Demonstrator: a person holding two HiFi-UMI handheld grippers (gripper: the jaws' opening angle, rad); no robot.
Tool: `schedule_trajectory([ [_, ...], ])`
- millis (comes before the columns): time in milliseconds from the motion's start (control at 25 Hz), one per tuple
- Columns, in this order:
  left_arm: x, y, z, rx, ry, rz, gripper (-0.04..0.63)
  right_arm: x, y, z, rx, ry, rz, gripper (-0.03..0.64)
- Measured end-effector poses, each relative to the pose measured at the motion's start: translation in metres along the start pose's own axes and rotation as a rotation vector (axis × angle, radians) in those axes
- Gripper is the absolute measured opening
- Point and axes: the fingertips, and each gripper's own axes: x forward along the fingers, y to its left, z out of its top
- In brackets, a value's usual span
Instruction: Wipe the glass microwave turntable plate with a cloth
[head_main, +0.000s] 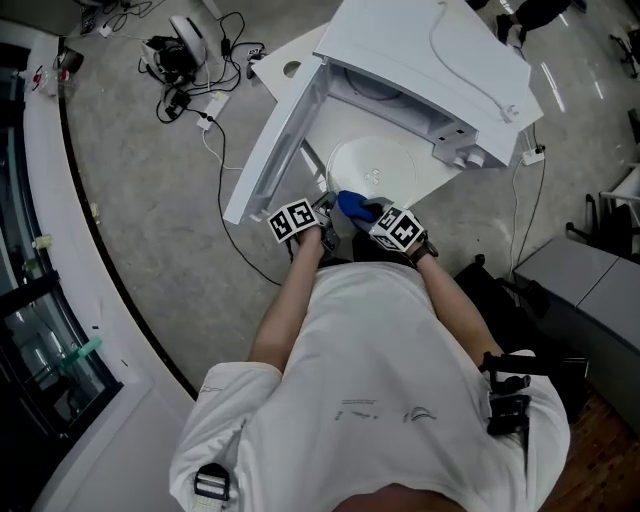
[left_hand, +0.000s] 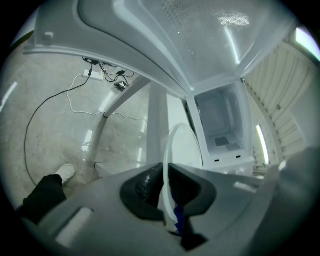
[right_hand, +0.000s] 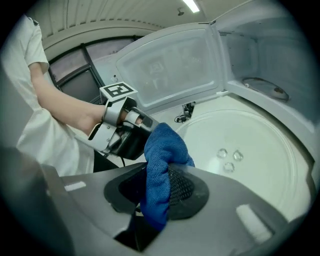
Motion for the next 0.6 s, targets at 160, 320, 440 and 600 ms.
schedule_trajectory([
  [160,0.0,-0.001,0.0,0.028,0.026,0.006,0.028,-0.039,-0.022,-0.037,0.103,-0.022,-0.073,0.094],
  [320,0.001,-0.005,0.0,0.061,0.052,0.007,0.027,-0.076,-0.068,-0.059,0.141,-0.007,-0.219,0.094],
  [440,0.004,-0.009,-0.001,0.091,0.074,0.007,0.026,-0.09,-0.102,-0.06,0.183,-0.005,-0.339,0.094],
  [600,0.01,-0.012,-0.005,0.123,0.116,0.022,0.029,-0.095,-0.135,-0.041,0.185,0.033,-0.499,0.094],
])
